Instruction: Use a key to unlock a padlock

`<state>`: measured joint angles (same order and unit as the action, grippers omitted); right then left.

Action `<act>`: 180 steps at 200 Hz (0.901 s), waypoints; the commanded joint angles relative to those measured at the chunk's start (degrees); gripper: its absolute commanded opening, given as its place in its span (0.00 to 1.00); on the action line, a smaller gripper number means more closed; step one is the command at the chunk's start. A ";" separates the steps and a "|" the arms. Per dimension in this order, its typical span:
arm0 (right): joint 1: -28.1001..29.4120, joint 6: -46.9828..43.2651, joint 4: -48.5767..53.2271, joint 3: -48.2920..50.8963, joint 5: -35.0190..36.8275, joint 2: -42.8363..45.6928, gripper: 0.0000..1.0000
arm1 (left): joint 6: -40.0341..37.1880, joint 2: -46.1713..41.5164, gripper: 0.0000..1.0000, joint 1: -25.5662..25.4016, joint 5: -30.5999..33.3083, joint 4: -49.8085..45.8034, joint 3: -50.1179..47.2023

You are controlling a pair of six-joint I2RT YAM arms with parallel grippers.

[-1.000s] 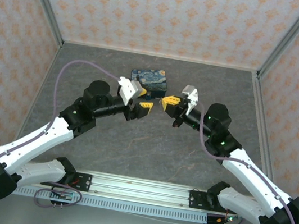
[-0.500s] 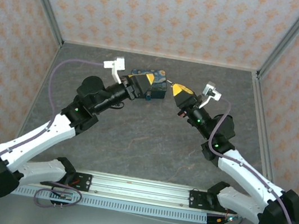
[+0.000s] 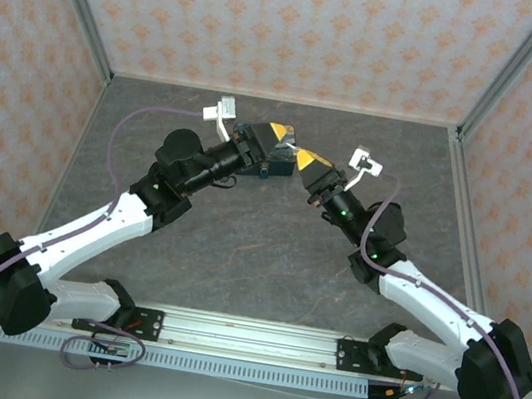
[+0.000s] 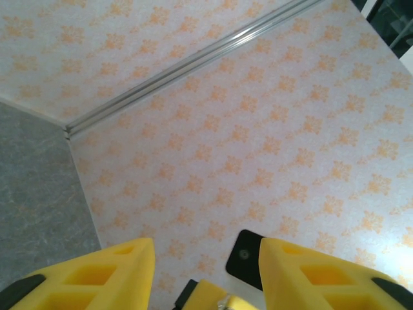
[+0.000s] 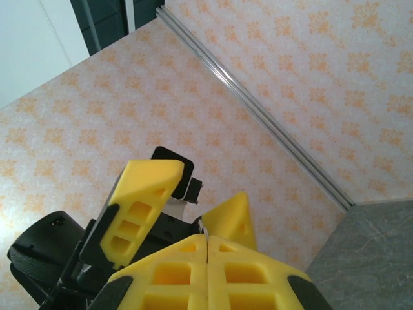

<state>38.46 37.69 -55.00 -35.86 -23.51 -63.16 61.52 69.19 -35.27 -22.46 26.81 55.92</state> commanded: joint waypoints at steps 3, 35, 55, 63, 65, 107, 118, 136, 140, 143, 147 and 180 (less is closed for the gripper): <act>0.59 0.38 -3.57 -1.76 0.49 -0.77 0.00 | 0.80 0.20 0.46 -0.11 -1.54 3.73 1.03; 1.02 0.45 -4.50 -2.27 0.49 -1.94 0.00 | 0.76 0.42 0.46 -0.15 -1.54 3.13 1.03; 1.39 0.36 -5.64 -2.21 0.87 -2.44 0.00 | 0.71 0.66 0.47 -0.20 -1.85 2.81 1.10; 1.40 0.54 -6.30 -2.20 0.93 -2.60 0.00 | 0.71 0.66 0.48 -0.22 -1.73 2.69 0.95; 1.37 0.54 -6.40 -2.20 0.92 -2.68 0.00 | 0.71 0.68 0.48 -0.30 -1.72 2.67 0.90; 1.68 1.11 -7.21 -2.68 1.51 -3.63 0.00 | 0.62 0.86 0.43 -0.46 -2.20 2.82 0.59; 1.71 1.37 -7.31 -2.81 1.78 -3.98 0.00 | 0.41 0.95 0.36 -0.59 -2.48 2.93 0.83; 1.71 1.86 -7.97 -2.82 2.11 -4.34 0.00 | -0.31 0.85 0.28 -0.70 -2.95 2.27 1.41; 1.77 1.90 -8.07 -2.88 2.10 -4.35 0.00 | -0.42 0.85 0.27 -0.75 -3.03 2.05 1.47; 1.80 2.01 -8.10 -2.89 2.08 -4.36 0.00 | -0.55 0.85 0.26 -0.77 -3.03 1.96 1.58; 1.82 2.03 -8.18 -2.90 2.11 -4.35 0.00 | -0.65 0.84 0.25 -0.85 -3.10 1.78 1.61; 1.88 2.30 -8.37 -3.16 2.42 -4.36 0.00 | -0.78 1.21 0.22 -0.98 -3.66 1.67 1.83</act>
<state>39.83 39.24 -59.44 -36.64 -21.69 -67.40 61.49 69.93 -35.81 -24.47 27.70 55.92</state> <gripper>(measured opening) 0.048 0.227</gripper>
